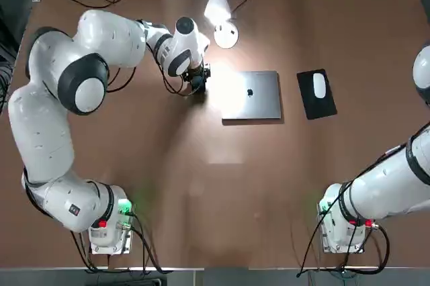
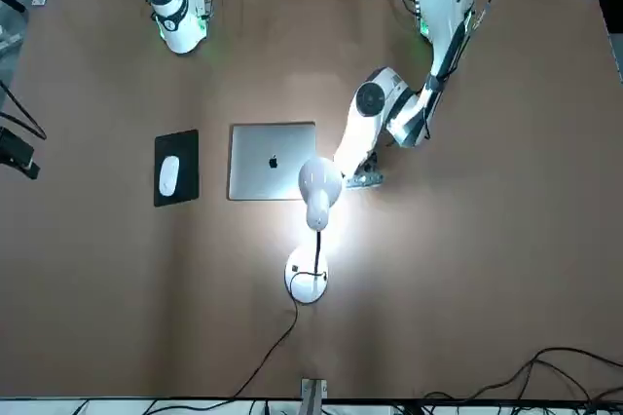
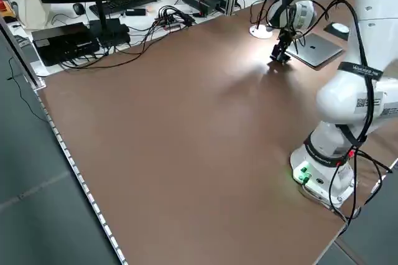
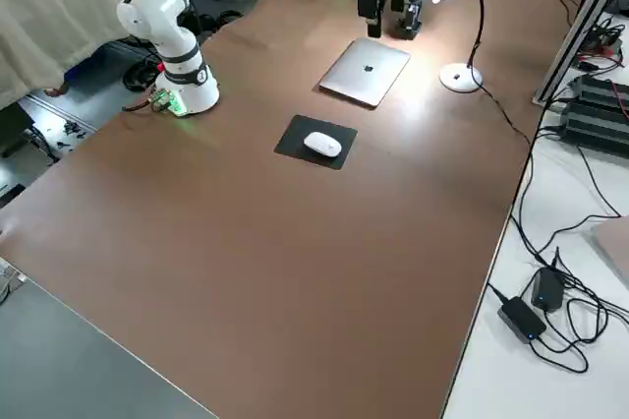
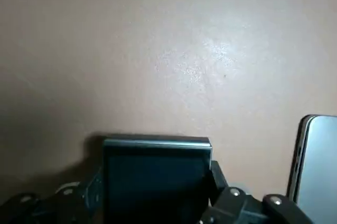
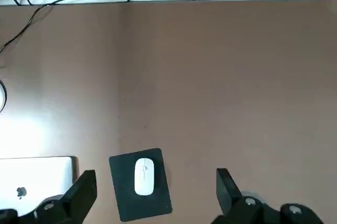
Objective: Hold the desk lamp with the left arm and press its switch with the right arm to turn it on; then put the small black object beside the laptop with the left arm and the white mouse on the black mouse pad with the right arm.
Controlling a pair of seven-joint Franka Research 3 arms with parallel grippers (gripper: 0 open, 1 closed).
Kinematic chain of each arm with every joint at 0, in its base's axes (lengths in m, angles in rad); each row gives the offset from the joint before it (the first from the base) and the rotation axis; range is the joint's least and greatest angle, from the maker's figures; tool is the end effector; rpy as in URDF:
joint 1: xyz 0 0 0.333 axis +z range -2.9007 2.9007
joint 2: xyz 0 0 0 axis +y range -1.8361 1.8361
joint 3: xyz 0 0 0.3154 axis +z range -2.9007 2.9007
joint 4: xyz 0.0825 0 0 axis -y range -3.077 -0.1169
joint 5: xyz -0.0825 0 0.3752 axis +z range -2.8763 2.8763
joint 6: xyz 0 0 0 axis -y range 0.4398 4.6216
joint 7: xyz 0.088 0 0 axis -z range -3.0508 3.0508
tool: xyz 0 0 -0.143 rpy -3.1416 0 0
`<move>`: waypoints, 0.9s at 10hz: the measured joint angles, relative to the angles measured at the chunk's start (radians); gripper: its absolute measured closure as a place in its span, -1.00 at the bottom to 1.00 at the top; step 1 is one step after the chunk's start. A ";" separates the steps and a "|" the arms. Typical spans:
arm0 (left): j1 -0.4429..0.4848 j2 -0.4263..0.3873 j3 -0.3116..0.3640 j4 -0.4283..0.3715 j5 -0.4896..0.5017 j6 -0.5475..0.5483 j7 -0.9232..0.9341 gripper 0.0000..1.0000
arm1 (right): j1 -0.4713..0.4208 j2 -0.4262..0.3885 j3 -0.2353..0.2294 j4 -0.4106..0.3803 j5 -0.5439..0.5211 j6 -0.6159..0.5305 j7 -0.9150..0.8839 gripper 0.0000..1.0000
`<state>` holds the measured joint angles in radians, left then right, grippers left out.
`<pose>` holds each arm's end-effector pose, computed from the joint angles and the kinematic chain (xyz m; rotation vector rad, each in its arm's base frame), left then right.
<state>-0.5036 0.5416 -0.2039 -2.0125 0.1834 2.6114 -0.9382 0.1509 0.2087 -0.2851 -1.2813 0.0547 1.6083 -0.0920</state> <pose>0.4612 -0.3959 0.1630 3.0782 0.1661 0.0720 0.6134 -0.0552 0.6097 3.1177 -0.0487 0.1955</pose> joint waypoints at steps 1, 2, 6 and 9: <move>0.000 0.006 0.000 0.000 0.000 0.000 0.000 -0.59 | -0.014 0.000 -0.001 0.000 0.000 -0.003 0.000 -1.00; 0.000 0.011 0.001 0.002 0.000 0.000 0.000 -0.61 | -0.031 0.000 -0.001 0.000 0.000 -0.005 -0.002 -1.00; 0.005 0.004 0.002 0.025 0.002 -0.008 0.002 -1.00 | -0.038 0.005 0.004 0.000 0.000 -0.040 -0.006 -1.00; 0.075 -0.102 0.002 0.014 0.003 -0.173 0.111 -1.00 | -0.024 0.010 0.013 0.000 0.000 -0.058 -0.007 -1.00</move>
<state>-0.4283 0.4397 -0.2018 -1.9983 0.1861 2.4382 -0.8276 0.1265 0.2184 -0.2721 -1.2812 0.0552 1.5499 -0.0988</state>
